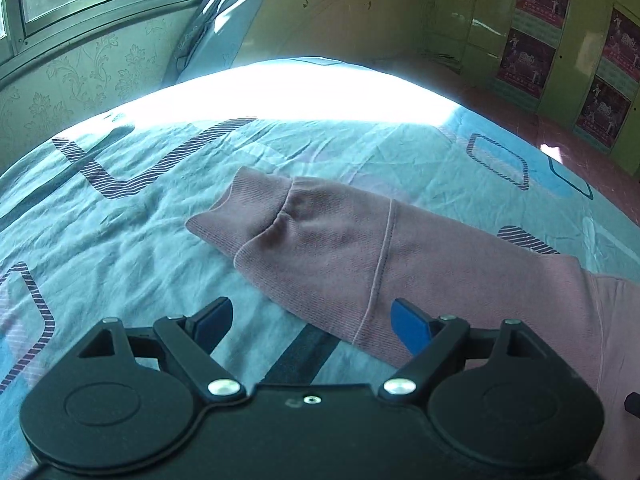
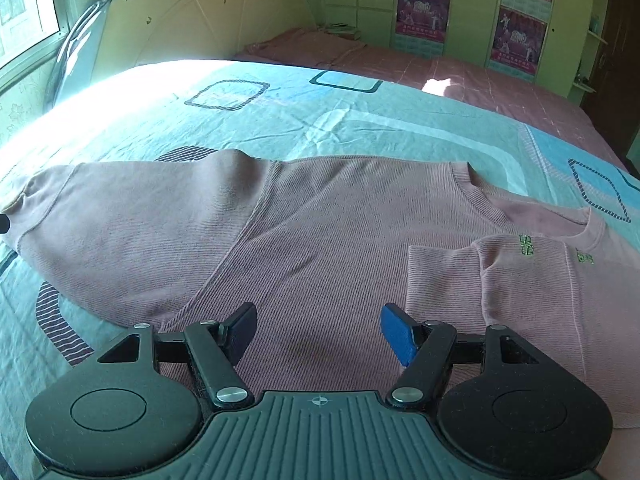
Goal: Fold small clothes
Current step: 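Move the left gripper to the cuff of the other sleeve, then close the left gripper on the other sleeve cuff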
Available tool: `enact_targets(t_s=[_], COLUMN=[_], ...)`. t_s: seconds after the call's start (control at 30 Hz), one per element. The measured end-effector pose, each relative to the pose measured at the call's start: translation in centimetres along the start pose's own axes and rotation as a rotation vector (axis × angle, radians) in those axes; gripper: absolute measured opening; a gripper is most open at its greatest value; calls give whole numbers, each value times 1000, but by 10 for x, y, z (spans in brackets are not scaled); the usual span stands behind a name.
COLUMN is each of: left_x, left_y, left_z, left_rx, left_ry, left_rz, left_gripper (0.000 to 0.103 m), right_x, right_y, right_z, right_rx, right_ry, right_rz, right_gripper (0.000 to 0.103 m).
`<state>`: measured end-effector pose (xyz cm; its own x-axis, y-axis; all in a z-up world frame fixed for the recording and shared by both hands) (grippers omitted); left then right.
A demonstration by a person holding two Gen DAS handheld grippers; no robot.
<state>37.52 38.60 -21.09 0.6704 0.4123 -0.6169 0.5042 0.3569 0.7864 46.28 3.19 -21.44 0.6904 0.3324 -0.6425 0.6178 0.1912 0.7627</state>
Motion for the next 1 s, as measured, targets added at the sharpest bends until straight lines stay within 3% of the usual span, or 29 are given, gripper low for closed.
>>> enact_targets(t_s=[0.47,0.73,0.83,0.9,0.93,1.0], left_x=[27,51,58,63,64,66], left_y=[0,-3,2,6,7,10], left_z=[-45,-48,-46,-47,-48,-51], left_rx=[-72,-192,-214,-242,-257,-299], left_ry=[31,-16,-24,-23,-17,-28], left_rz=[-47,-64,-36,-23,-21,-15], left_gripper=[86,75,56,36,33,13], right_x=[13,18,19,20,20,20], right_y=[-7,-14,-14,-15,-15,-15], right_z=[-4,-2,-1,-1,-1,-2], right_rx=[2,10,8,5,2,-1], right_ry=[-34,-46,-48,-51,-52,-54], right_rz=[-40,-58,-59,-59,-59,-57], right_gripper=[68,68,68,68,68,68])
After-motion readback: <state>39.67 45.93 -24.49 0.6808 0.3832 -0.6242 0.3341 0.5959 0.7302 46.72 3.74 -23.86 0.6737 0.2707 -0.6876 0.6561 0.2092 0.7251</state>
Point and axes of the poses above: each gripper's, at about its wrist camera, not at the fingertips, and x roughly the way its jaws point, z to its right, y to its top, the point moved 10 cm from there along x, roughly the way its jaws point, and after that the axes turned 12 degrees about z, right-handed, at the moved point
